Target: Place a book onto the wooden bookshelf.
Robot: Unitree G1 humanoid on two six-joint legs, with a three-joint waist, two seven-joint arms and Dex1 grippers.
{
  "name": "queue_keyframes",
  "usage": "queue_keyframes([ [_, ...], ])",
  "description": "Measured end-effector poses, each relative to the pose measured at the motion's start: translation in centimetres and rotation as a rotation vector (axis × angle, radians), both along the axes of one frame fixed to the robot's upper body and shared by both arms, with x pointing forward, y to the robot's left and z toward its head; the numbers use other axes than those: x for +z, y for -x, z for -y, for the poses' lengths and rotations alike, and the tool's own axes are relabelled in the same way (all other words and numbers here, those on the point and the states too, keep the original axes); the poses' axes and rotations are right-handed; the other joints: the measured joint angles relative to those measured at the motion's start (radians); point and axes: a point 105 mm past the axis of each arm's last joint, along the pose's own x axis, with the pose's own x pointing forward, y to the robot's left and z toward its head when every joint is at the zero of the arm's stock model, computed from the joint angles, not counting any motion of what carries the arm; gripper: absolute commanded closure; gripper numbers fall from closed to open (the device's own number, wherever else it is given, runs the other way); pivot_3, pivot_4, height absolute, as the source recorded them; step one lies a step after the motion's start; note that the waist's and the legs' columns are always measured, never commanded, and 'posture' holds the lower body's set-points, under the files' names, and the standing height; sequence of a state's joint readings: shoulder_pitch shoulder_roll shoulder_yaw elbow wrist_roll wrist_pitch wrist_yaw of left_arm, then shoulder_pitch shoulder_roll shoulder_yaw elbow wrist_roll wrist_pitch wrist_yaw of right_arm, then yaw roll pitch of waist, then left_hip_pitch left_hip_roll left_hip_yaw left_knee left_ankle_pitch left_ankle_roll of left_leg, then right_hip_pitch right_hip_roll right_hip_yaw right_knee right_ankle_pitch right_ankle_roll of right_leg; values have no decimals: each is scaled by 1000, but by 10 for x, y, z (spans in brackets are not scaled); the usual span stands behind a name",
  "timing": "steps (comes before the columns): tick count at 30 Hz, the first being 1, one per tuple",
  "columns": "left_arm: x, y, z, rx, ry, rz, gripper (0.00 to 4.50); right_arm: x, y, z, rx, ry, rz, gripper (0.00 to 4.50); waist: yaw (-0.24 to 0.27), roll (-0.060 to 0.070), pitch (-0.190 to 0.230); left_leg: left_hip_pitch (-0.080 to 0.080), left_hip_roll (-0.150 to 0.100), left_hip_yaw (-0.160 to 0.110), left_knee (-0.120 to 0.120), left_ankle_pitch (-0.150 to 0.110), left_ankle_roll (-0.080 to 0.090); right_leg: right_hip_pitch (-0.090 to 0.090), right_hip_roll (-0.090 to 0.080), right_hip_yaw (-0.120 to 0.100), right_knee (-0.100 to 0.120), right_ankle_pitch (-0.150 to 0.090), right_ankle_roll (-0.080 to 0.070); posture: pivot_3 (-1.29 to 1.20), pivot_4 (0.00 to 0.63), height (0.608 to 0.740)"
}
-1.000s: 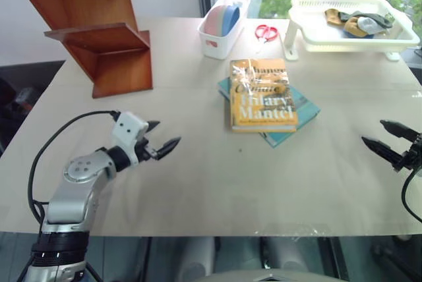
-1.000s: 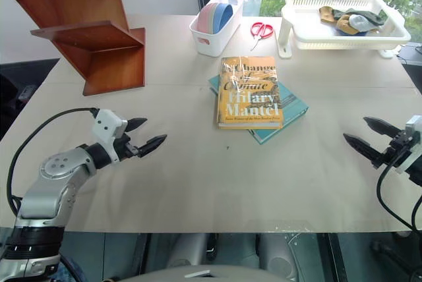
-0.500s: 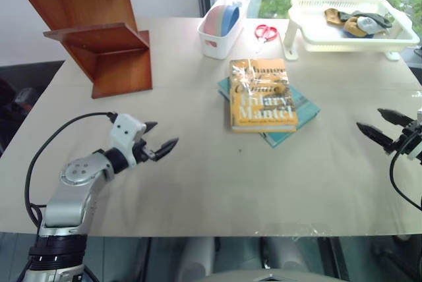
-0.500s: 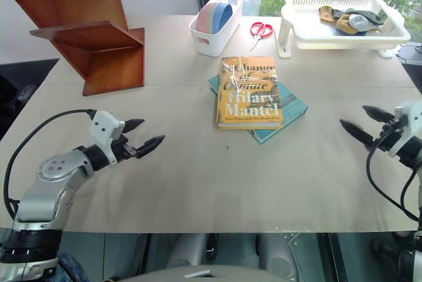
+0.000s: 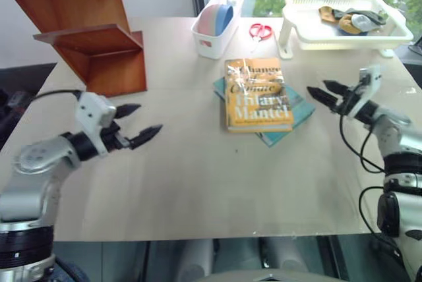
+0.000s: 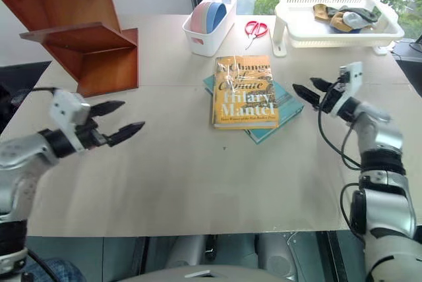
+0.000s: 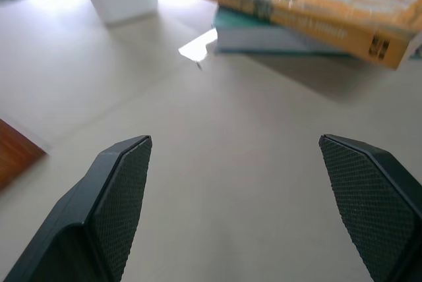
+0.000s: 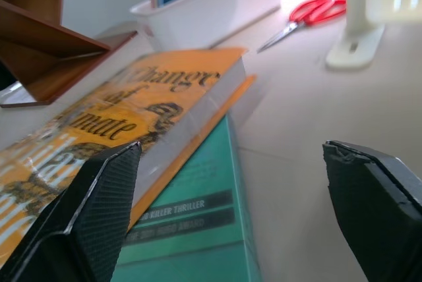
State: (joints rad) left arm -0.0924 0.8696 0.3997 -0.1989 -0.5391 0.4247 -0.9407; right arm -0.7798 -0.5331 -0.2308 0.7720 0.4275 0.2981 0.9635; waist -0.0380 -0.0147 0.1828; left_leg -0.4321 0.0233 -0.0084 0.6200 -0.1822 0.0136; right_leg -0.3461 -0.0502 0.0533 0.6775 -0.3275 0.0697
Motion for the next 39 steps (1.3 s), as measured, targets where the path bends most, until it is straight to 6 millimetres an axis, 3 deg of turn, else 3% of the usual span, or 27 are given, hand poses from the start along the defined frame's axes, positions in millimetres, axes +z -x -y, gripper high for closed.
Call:
queue_keyframes([
  [5,17,22,-7,-89,15,-60,230,-10,-12,-9,-2,-13,-70,0,-5,-1,1,0,0,1,-3,0,0,-2,0,1,-1,0,0,0,150,740],
  [8,24,43,-7,-164,-19,-131,230,-27,-13,-18,34,49,-124,0,-10,-1,1,0,0,3,-4,0,0,-4,0,2,0,0,0,0,150,740],
  [10,29,48,-6,-186,-4,-131,230,-38,-12,-24,54,99,-140,0,-10,0,1,0,0,3,-4,0,0,-4,0,2,0,0,0,0,150,740],
  [13,34,53,-3,-228,26,-131,230,-33,-15,-34,97,236,-80,0,-16,-3,0,2,1,3,-4,0,-1,-2,1,3,1,0,0,0,150,740],
  [16,34,54,-2,-234,35,-141,230,-37,-13,-51,162,219,-75,0,-26,-5,-1,5,2,2,-4,1,-1,0,1,2,1,0,0,0,150,740],
  [27,37,55,-1,-243,6,-141,230,-57,34,-98,536,132,-107,0,-30,-5,-1,5,3,2,-5,0,-1,1,2,2,1,0,0,0,150,740],
  [33,38,54,-1,-240,-5,-141,230,-61,59,-116,608,142,-104,0,-30,-5,-1,5,3,1,-5,0,-2,0,1,2,0,0,0,0,150,740],
  [39,38,55,-1,-239,-4,-149,230,-58,68,-118,583,136,-117,0,-27,-5,-1,4,2,1,-5,0,-2,0,0,1,0,0,-1,0,150,740],
])
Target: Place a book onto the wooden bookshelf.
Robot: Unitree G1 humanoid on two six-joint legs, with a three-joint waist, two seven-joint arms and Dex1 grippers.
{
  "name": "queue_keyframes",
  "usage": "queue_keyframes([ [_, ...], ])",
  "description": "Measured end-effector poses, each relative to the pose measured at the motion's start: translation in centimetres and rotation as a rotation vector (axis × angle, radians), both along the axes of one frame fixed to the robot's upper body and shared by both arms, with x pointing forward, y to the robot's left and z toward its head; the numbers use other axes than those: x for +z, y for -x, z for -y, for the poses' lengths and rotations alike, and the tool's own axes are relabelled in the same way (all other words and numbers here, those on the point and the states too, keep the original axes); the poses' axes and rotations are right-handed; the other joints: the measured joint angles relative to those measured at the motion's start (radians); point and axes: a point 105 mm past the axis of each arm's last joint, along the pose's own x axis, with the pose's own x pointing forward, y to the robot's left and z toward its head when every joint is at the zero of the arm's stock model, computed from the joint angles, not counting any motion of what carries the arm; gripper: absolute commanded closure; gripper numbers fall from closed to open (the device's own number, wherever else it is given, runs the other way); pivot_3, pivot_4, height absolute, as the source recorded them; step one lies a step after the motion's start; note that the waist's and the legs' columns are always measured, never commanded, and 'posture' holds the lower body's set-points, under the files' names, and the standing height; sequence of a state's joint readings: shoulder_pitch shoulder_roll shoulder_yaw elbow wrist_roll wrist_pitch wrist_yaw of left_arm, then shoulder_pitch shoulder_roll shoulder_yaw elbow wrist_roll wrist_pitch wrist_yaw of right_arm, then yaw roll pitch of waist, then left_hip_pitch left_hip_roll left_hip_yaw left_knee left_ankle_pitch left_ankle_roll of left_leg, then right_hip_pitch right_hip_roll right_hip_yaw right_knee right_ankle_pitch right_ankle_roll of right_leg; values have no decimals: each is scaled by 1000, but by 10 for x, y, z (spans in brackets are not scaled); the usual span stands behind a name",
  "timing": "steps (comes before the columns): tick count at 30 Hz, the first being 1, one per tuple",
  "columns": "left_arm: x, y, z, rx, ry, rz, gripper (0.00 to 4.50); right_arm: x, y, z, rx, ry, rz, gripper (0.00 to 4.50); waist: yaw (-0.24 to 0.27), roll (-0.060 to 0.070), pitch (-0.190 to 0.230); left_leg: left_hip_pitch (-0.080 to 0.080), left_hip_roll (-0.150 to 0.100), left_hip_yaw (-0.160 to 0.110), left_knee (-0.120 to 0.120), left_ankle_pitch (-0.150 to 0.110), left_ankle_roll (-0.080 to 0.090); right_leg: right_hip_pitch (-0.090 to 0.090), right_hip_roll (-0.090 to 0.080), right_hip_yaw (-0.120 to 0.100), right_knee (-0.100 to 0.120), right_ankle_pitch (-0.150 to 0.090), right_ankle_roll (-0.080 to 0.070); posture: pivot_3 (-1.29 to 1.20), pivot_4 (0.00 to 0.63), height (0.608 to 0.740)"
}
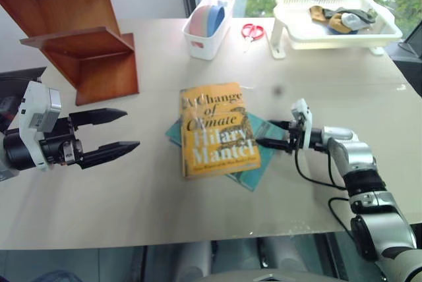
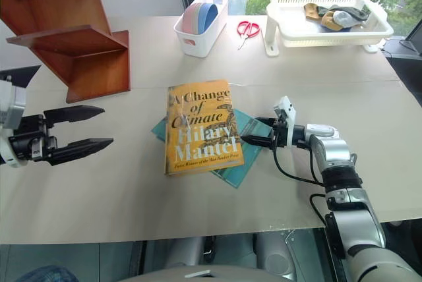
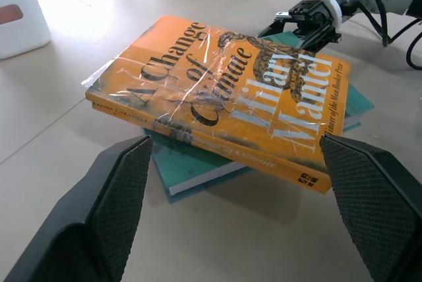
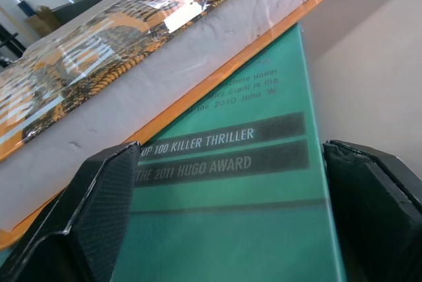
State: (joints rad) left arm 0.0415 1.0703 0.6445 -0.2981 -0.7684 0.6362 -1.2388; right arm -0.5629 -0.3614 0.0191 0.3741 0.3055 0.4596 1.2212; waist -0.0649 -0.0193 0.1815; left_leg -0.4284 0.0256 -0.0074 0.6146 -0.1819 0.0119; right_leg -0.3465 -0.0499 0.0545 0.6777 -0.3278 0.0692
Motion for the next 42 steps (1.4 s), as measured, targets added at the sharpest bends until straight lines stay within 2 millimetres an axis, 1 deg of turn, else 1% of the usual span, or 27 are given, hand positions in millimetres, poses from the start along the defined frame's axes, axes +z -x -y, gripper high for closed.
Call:
queue_keyframes([
  [4,-2,0,0,-1,0,-11,230,4,0,8,-20,23,36,0,6,1,0,-3,-1,0,0,0,0,-4,-1,0,0,0,0,0,150,740],
  [7,-4,-2,2,-8,2,-19,230,20,-8,14,-27,26,151,0,8,1,1,-3,-1,1,0,0,0,-4,-1,1,0,0,0,0,150,740],
  [9,-1,-3,3,-12,0,-7,230,35,-17,18,-27,60,268,0,7,1,1,-3,-1,1,0,0,0,-4,0,1,0,0,0,0,150,740],
  [11,-1,-4,2,-9,-4,-3,230,41,-20,16,-3,85,348,0,7,1,1,-3,-1,1,0,0,0,-5,0,1,0,0,0,0,150,740],
  [12,-1,-4,2,-8,-6,-3,230,41,-20,15,3,88,357,0,7,1,1,-4,-1,1,0,0,0,-5,0,1,0,0,0,0,150,740],
  [17,-2,-4,1,-3,-10,-3,230,30,-16,-2,127,168,409,0,6,1,1,-4,-1,2,0,0,0,-5,0,1,0,0,0,0,150,740],
  [20,-3,-4,0,1,-9,-8,230,27,-15,-14,176,172,418,0,6,1,1,-4,-1,1,0,0,0,-5,0,1,1,0,0,0,150,740],
  [23,-11,-1,-1,9,8,-36,230,30,-16,-27,224,168,437,0,2,1,1,-4,-1,1,0,0,0,-5,0,1,1,0,0,0,150,740],
  [27,-18,-1,-1,9,87,-57,230,38,-18,-46,273,151,471,0,3,1,1,-3,-1,1,0,1,0,-5,0,0,1,0,0,0,150,740],
  [30,-28,-8,-6,38,157,-93,230,40,-19,-56,299,149,483,0,5,1,2,-3,-1,0,0,1,-1,-5,0,0,2,0,0,0,150,740],
  [33,-37,-22,-13,79,261,-129,230,40,-21,-61,308,156,496,0,11,1,2,-3,-1,-1,0,1,-1,-5,0,-1,1,0,0,0,150,740],
  [35,-42,-34,-14,88,301,-152,230,41,-22,-54,301,172,505,0,21,1,2,-3,-2,-1,1,1,-1,-5,0,-1,2,0,0,0,150,740],
  [36,-45,-37,-14,95,313,-162,230,41,-23,-52,298,178,507,0,22,1,2,-3,-2,-1,1,1,-1,-5,0,-2,2,0,0,0,150,740],
  [38,-54,-51,-15,113,350,-208,230,44,-19,-38,289,193,527,0,31,2,2,-4,-2,-3,1,1,-1,-5,0,-3,1,0,0,0,150,740],
  [39,-61,-59,-15,125,378,-246,230,48,-13,-26,282,194,543,0,36,2,2,-5,-2,-3,2,1,-1,-5,0,-3,1,0,0,0,150,740],
  [41,-68,-67,-15,139,408,-286,230,51,-5,-12,278,192,549,0,38,1,2,-6,-3,-3,2,1,-1,-5,0,-3,2,0,0,0,150,740],
  [42,-70,-75,-15,140,440,-322,230,53,9,-1,277,177,535,0,43,1,2,-6,-3,-3,2,1,-1,-5,0,-4,2,0,0,0,150,740],
])
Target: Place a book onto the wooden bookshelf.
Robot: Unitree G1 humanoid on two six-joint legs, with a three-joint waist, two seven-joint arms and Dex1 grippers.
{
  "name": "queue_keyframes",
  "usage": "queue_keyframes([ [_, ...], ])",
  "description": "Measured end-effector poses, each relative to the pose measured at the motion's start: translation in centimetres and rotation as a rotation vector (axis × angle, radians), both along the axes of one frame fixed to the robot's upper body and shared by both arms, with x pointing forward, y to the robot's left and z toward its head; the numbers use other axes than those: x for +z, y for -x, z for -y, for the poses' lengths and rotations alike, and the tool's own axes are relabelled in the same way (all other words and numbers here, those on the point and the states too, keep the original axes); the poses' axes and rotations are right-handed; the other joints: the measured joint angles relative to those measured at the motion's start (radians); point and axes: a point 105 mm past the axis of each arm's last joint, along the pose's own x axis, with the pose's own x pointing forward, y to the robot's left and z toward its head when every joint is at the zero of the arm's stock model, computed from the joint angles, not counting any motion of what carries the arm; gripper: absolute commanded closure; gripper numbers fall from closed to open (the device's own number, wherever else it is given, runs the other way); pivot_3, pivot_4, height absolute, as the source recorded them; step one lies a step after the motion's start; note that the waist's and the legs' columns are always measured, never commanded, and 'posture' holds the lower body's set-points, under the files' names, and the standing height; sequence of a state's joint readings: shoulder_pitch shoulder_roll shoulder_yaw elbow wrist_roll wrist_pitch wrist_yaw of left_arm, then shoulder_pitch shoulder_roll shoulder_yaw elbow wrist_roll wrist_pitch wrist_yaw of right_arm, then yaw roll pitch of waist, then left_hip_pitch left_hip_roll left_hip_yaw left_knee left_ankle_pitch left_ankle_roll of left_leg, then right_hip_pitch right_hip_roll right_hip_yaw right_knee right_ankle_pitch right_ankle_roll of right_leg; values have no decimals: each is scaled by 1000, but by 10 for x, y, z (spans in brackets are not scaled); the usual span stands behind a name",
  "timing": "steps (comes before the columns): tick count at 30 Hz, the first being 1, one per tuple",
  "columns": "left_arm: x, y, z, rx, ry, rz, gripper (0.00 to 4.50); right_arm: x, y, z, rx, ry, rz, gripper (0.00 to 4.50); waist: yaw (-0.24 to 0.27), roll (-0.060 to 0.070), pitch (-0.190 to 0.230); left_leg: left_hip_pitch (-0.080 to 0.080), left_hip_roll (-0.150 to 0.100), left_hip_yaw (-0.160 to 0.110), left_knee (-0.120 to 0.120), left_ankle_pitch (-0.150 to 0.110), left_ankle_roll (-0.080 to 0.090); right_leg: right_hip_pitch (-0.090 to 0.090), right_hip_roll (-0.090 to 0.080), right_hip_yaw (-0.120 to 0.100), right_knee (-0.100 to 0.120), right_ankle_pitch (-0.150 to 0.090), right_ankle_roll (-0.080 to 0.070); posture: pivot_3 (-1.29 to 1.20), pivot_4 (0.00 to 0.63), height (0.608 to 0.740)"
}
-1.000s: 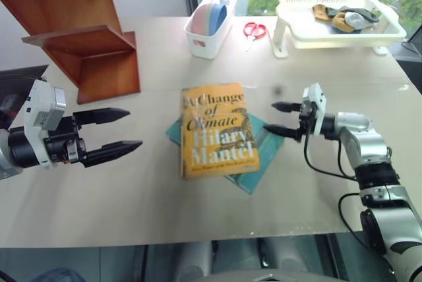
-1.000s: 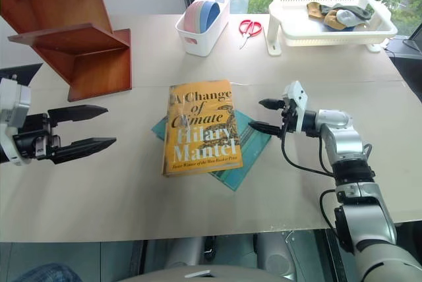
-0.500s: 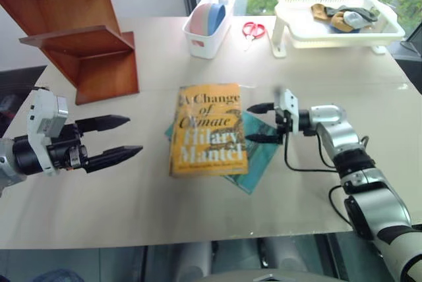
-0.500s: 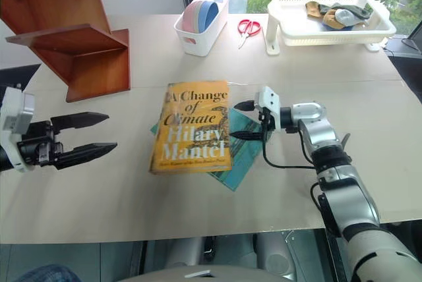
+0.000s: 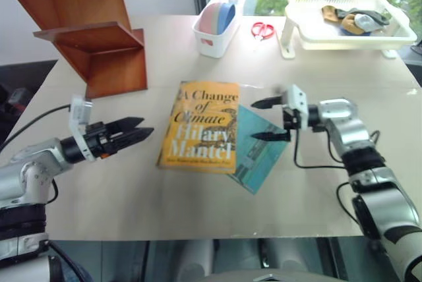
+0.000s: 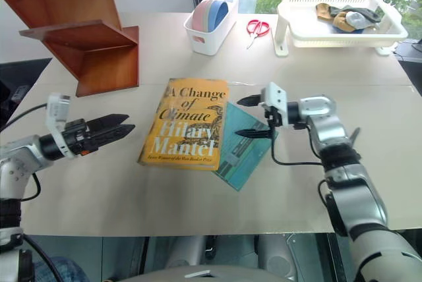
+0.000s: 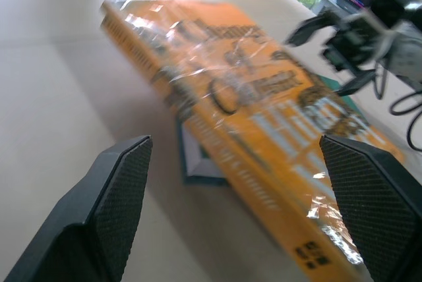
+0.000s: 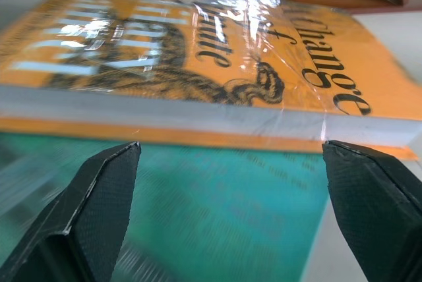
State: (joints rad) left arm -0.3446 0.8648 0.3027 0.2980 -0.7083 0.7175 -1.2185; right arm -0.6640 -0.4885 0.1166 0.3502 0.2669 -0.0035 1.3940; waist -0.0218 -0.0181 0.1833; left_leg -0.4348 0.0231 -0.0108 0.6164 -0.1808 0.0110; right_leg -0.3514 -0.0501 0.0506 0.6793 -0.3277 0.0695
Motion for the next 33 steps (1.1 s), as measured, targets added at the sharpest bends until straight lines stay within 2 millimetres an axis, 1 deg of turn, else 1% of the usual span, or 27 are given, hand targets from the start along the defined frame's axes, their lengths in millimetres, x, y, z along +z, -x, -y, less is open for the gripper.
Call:
queue_keyframes([
  [1,-1,-5,-1,3,35,-29,230,4,13,8,8,-17,-19,0,2,0,0,0,0,0,0,0,0,0,0,0,0,0,0,0,150,740],
  [2,-2,-6,-2,2,51,-43,230,7,19,10,17,-26,-31,0,-2,0,0,0,1,1,0,0,0,0,1,1,0,0,0,0,150,740],
  [3,-1,-11,2,-16,78,-62,230,14,28,14,18,-50,-47,0,-3,0,0,0,0,1,0,0,0,0,1,1,1,0,0,0,150,740],
  [5,0,-18,7,-42,119,-103,230,30,48,18,38,-97,-75,0,-2,0,0,0,0,0,1,0,0,0,1,0,1,0,0,0,150,740],
  [6,-1,-20,9,-56,136,-133,230,42,62,19,58,-120,-81,0,-7,0,0,1,1,1,1,0,0,0,1,1,1,0,0,0,150,740],
  [8,-4,-19,16,-102,153,-178,230,54,76,21,58,-140,-102,0,-12,0,0,1,1,1,1,0,0,1,1,1,1,0,0,0,150,740],
  [11,-12,-21,22,-141,185,-251,230,62,95,29,28,-153,-152,0,-10,0,0,1,1,0,1,0,0,1,1,1,0,0,0,0,150,740],
  [14,-18,-26,25,-137,216,-282,230,68,102,30,9,-163,-162,0,-14,-1,0,1,1,1,2,0,0,1,1,1,1,0,0,0,150,740],
  [18,-21,-44,35,-129,257,-294,230,73,108,27,-6,-188,-172,0,-9,-1,0,0,0,0,3,0,0,1,1,1,1,0,0,0,150,740],
  [21,-22,-54,42,-123,279,-299,230,79,109,30,-14,-217,-184,0,-7,-2,0,-2,0,0,4,0,1,0,1,0,1,0,0,0,150,740],
  [25,-24,-59,45,-119,276,-303,230,76,114,33,-8,-211,-231,0,-7,-1,0,-3,0,0,4,0,1,-1,1,0,0,0,0,0,150,740],
  [26,-25,-59,46,-122,278,-309,743,77,115,35,-4,-219,-243,0,-8,-2,0,-4,0,0,4,0,1,-1,1,0,0,0,0,0,150,740],
  [27,-26,-59,46,-123,279,-313,959,80,116,35,0,-227,-242,0,-9,-2,0,-4,0,0,4,0,1,-1,1,0,0,0,0,0,150,740],
  [29,-25,-59,47,-130,293,-310,1822,83,118,36,4,-235,-237,0,-9,-2,0,-4,0,-1,4,0,1,-1,1,-1,0,0,0,0,150,740],
  [30,-22,-59,46,-134,301,-304,2351,83,119,36,6,-234,-239,0,-9,-2,0,-4,0,-1,5,0,1,-1,1,-1,1,0,0,0,150,740],
  [31,-21,-59,47,-138,302,-300,2737,82,119,36,5,-234,-243,0,-8,-2,0,-4,0,-1,5,0,1,-1,1,-1,1,0,0,0,150,740],
  [32,-21,-59,46,-138,304,-299,3259,81,119,36,3,-234,-246,0,-8,-2,0,-4,0,-1,5,0,1,-1,1,-1,1,0,0,0,150,740],
  [33,-21,-58,46,-141,316,-299,3675,81,119,36,-1,-235,-248,0,-8,-2,0,-4,0,-1,5,0,1,-1,1,-1,1,0,0,0,150,740],
])
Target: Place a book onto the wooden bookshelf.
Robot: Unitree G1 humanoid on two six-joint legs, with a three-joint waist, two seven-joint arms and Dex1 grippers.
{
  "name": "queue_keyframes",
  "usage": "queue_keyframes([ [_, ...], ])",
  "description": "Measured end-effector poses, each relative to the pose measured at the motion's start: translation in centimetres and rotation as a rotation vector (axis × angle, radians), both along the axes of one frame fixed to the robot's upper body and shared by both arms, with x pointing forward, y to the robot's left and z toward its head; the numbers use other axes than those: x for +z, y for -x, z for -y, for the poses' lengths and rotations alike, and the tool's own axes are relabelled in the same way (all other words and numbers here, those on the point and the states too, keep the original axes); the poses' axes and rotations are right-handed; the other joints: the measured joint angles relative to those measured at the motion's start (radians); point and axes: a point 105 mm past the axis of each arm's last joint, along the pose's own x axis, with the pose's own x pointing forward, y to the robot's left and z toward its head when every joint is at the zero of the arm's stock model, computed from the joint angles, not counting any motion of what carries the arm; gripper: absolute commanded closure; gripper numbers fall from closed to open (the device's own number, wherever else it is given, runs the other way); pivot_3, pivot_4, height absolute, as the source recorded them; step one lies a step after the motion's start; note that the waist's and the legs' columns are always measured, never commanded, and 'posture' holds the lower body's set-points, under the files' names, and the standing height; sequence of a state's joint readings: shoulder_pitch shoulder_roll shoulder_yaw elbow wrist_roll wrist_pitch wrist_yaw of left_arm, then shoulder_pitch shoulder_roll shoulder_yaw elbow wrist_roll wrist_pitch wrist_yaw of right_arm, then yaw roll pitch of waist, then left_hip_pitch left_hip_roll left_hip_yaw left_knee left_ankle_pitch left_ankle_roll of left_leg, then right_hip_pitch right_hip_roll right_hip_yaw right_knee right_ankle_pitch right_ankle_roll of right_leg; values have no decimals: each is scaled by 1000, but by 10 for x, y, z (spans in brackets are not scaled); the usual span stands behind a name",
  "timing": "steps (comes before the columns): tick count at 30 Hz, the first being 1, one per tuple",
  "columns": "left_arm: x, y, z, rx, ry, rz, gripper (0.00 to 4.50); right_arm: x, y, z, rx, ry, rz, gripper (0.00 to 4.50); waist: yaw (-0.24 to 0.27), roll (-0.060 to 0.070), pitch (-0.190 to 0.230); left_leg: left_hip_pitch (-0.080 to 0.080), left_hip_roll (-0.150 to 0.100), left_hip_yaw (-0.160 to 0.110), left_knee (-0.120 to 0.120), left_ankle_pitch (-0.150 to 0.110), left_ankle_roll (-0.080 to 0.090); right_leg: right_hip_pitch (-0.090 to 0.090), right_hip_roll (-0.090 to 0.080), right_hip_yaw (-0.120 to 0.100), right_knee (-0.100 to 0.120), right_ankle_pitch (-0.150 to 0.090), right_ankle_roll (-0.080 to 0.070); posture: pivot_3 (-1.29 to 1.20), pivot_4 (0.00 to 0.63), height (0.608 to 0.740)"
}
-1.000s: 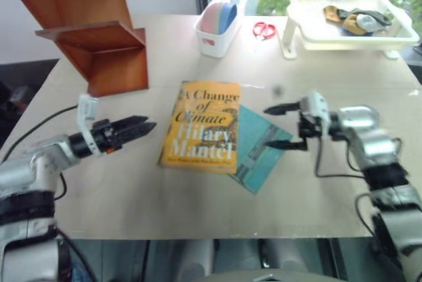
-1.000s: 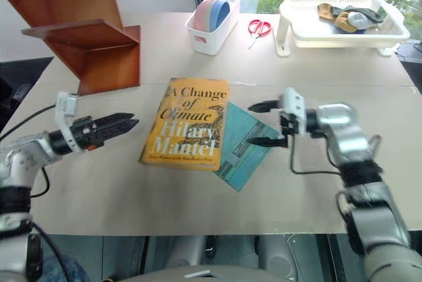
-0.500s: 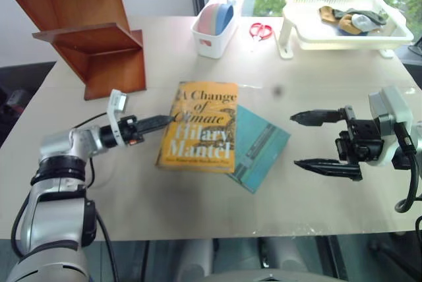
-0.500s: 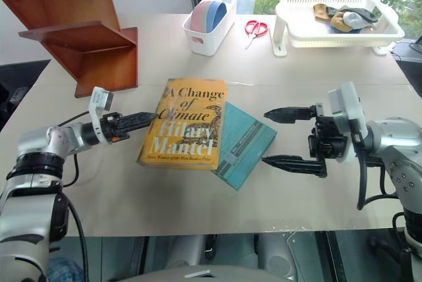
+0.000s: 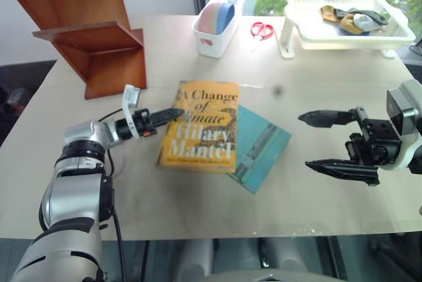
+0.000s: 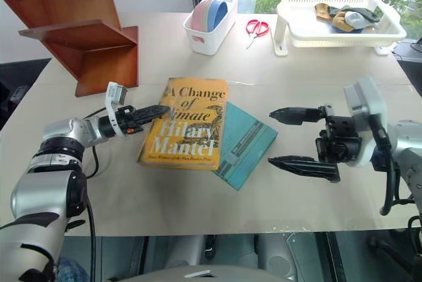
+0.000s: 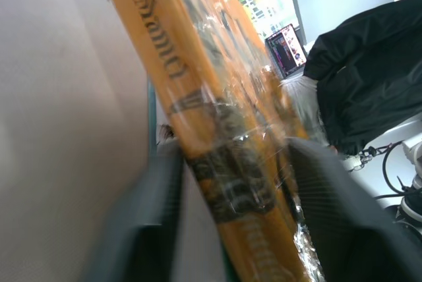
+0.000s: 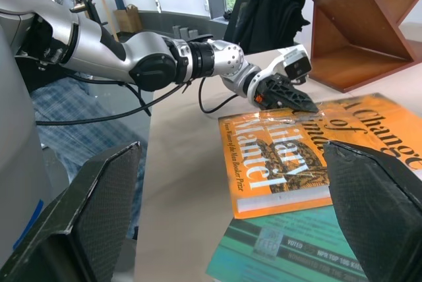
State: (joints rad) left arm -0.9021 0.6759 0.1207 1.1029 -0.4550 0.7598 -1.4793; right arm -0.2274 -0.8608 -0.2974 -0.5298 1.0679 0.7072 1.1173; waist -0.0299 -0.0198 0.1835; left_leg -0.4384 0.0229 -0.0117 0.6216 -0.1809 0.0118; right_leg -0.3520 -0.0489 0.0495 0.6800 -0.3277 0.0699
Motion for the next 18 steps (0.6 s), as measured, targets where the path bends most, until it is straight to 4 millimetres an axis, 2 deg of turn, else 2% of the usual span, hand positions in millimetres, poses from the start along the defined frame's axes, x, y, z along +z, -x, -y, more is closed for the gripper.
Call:
queue_keyframes([
  [2,1,0,-1,-1,14,6,4204,-1,-1,1,-11,1,2,0,0,0,0,0,0,0,0,0,0,0,0,0,0,0,0,0,150,740],
  [3,1,1,-1,-2,12,7,4304,-2,-1,1,-16,5,6,0,1,0,0,0,0,0,0,0,0,0,0,0,0,0,0,0,150,740],
  [12,11,0,-6,19,51,48,4355,-6,-6,6,-42,20,15,0,1,0,0,0,0,-1,2,0,0,1,0,-1,1,0,0,0,150,740],
  [14,19,-1,-4,5,46,78,4355,-5,-8,7,-46,15,15,0,1,0,0,-1,0,-2,3,0,0,1,0,-2,1,0,0,0,150,740],
  [18,63,-5,6,-27,-34,297,4355,10,-13,9,-45,-41,36,0,7,0,0,-10,1,-8,9,0,0,-4,0,-7,2,0,0,0,150,740],
])
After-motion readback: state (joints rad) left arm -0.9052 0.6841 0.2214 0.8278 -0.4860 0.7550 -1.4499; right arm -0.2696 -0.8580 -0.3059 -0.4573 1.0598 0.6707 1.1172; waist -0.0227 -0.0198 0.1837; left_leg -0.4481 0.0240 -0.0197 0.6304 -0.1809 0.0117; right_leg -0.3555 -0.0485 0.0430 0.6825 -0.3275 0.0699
